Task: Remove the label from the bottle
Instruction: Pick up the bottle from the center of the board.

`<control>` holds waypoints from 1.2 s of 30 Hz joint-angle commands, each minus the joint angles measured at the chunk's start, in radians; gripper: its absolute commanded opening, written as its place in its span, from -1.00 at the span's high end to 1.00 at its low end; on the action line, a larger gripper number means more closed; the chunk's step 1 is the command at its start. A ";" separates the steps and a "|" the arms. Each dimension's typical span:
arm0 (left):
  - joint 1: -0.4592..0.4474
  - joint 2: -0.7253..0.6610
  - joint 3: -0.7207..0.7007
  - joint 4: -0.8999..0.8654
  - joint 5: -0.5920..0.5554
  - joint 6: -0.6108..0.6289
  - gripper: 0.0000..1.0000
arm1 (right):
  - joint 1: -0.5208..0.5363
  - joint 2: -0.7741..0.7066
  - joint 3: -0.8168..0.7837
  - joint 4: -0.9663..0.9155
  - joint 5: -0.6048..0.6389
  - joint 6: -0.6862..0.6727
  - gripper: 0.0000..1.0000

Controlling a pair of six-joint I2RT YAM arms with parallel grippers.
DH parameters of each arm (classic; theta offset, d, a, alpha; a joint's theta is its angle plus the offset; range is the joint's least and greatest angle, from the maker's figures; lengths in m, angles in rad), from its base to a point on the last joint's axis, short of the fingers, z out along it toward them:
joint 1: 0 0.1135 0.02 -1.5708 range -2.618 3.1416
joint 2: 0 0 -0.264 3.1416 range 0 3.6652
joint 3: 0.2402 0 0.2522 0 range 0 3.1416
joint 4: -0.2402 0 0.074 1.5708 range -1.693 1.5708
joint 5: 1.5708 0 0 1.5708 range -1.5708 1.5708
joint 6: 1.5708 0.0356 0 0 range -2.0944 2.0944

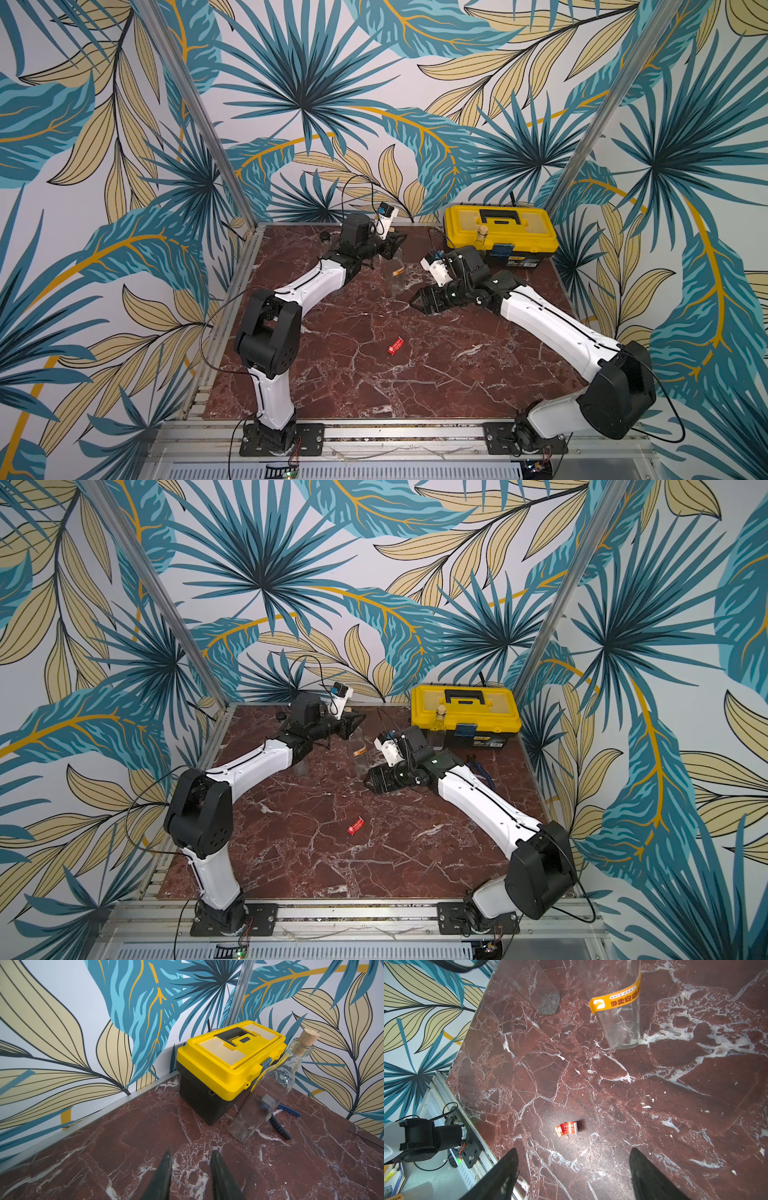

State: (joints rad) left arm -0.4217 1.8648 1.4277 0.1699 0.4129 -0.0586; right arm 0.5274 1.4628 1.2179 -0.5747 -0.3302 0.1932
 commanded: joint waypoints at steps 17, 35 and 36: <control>0.001 -0.156 -0.054 -0.020 -0.096 -0.210 1.00 | -0.004 -0.002 0.062 -0.039 0.023 -0.004 -0.70; -0.014 -0.313 -0.180 -0.306 -0.280 -0.538 1.00 | 0.039 0.045 0.081 0.022 0.075 -0.014 -0.43; -0.013 -0.320 -0.190 -0.308 -0.277 -0.548 1.00 | 0.048 0.052 0.084 0.024 0.081 -0.020 -0.36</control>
State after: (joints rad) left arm -0.4313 1.5936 1.2491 -0.1169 0.1463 -0.5209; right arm 0.5518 1.4849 1.2930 -0.5751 -0.2775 0.1951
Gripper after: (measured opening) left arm 0.311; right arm 0.696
